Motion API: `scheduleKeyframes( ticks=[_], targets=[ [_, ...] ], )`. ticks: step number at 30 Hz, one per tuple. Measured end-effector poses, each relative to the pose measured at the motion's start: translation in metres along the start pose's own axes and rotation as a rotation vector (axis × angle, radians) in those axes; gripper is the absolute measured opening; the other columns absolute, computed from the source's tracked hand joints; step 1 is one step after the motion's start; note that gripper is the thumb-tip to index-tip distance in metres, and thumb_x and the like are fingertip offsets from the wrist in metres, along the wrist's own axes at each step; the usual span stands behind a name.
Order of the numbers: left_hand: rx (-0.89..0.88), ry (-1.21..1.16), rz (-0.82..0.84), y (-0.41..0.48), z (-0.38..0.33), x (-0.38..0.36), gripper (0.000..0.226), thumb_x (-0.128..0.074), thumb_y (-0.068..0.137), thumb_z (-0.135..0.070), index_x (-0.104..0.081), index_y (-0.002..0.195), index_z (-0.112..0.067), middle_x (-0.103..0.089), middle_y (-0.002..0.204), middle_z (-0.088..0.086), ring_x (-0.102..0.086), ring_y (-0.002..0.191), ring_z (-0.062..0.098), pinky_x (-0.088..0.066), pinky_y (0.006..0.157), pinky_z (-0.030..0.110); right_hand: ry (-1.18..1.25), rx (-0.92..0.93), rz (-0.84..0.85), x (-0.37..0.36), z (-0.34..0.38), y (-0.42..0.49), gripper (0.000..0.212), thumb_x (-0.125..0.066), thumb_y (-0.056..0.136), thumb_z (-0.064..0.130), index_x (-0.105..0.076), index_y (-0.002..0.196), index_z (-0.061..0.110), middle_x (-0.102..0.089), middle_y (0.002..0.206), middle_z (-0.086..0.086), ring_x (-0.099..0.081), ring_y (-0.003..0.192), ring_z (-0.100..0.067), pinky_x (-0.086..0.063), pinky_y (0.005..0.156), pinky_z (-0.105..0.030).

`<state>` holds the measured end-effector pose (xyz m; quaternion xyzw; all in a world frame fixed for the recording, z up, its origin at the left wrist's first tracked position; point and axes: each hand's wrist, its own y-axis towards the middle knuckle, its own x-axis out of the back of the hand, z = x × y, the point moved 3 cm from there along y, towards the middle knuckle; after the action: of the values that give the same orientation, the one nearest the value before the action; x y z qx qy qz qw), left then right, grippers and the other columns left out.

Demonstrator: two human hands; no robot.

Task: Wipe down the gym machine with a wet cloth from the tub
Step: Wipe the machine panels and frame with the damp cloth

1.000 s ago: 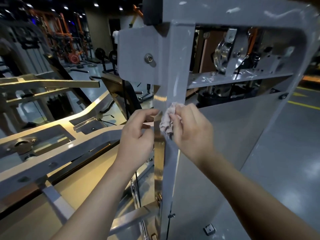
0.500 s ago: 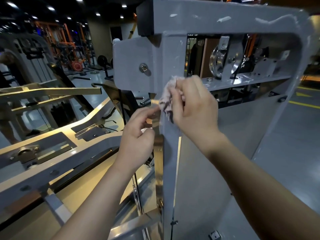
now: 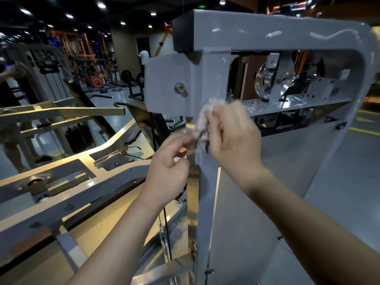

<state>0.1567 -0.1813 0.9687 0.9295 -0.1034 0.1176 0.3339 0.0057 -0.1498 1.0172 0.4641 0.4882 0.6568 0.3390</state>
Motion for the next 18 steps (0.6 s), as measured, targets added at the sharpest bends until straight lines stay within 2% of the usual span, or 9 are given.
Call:
scheduleKeyframes(
  ticks=[2, 4, 8, 10, 14, 16, 18],
  targets=[
    [-0.015, 0.016, -0.004, 0.000, 0.000, 0.001, 0.060, -0.042, 0.074, 0.000, -0.069, 0.124, -0.017, -0.062, 0.123, -0.014, -0.054, 0.122, 0.003, -0.043, 0.095, 0.013, -0.062, 0.088, 0.086, 0.002, 0.000, -0.022, 0.013, -0.059, 0.099, 0.012, -0.070, 0.101, 0.007, -0.057, 0.086, -0.008, -0.057, 0.070, -0.025, -0.045, 0.050, -0.035],
    [-0.014, 0.009, -0.006, 0.000, -0.001, 0.001, 0.061, -0.042, 0.074, -0.001, -0.069, 0.126, -0.018, -0.062, 0.122, -0.016, -0.054, 0.122, 0.003, -0.045, 0.096, 0.015, -0.087, 0.134, 0.115, 0.005, -0.003, -0.010, 0.014, -0.059, 0.097, 0.016, -0.070, 0.097, 0.008, -0.056, 0.085, -0.008, -0.055, 0.069, -0.025, -0.042, 0.048, -0.036],
    [0.013, -0.005, -0.004, -0.001, -0.004, 0.000, 0.062, -0.043, 0.076, -0.004, -0.068, 0.130, -0.023, -0.061, 0.123, -0.021, -0.054, 0.120, -0.002, -0.043, 0.092, 0.010, -0.032, 0.027, -0.059, 0.016, -0.008, 0.057, 0.017, -0.054, 0.102, 0.018, -0.064, 0.098, 0.005, -0.054, 0.092, -0.011, -0.050, 0.072, -0.023, -0.040, 0.055, -0.035],
    [0.030, 0.006, -0.006, 0.000, -0.004, 0.001, 0.062, -0.042, 0.076, -0.006, -0.068, 0.131, -0.022, -0.061, 0.124, -0.019, -0.055, 0.120, -0.001, -0.044, 0.094, 0.012, 0.010, 0.005, -0.083, 0.014, -0.006, 0.056, 0.017, -0.053, 0.103, 0.015, -0.064, 0.101, 0.003, -0.053, 0.093, -0.011, -0.048, 0.073, -0.021, -0.041, 0.056, -0.035],
    [0.032, 0.015, 0.008, -0.002, -0.005, 0.003, 0.061, -0.043, 0.077, -0.010, -0.066, 0.130, -0.030, -0.060, 0.126, -0.023, -0.054, 0.124, 0.001, -0.044, 0.100, 0.015, -0.044, 0.118, 0.069, 0.009, -0.003, 0.015, 0.015, -0.057, 0.099, 0.011, -0.068, 0.107, 0.006, -0.054, 0.089, -0.011, -0.052, 0.070, -0.025, -0.046, 0.048, -0.039],
    [0.033, 0.011, 0.002, -0.001, -0.005, 0.003, 0.062, -0.043, 0.077, -0.010, -0.067, 0.131, -0.028, -0.060, 0.126, -0.024, -0.053, 0.126, -0.001, -0.043, 0.101, 0.014, -0.043, 0.120, 0.024, 0.013, -0.008, 0.035, 0.015, -0.056, 0.100, 0.013, -0.069, 0.102, 0.004, -0.055, 0.088, -0.011, -0.051, 0.070, -0.024, -0.045, 0.049, -0.039],
    [0.038, 0.013, -0.010, -0.001, -0.005, 0.002, 0.061, -0.043, 0.078, -0.009, -0.067, 0.132, -0.025, -0.061, 0.125, -0.024, -0.053, 0.125, -0.004, -0.044, 0.101, 0.014, -0.016, 0.049, -0.090, 0.020, -0.011, 0.069, 0.017, -0.054, 0.102, 0.016, -0.065, 0.098, 0.004, -0.054, 0.090, -0.011, -0.048, 0.072, -0.020, -0.041, 0.055, -0.034]
  ],
)
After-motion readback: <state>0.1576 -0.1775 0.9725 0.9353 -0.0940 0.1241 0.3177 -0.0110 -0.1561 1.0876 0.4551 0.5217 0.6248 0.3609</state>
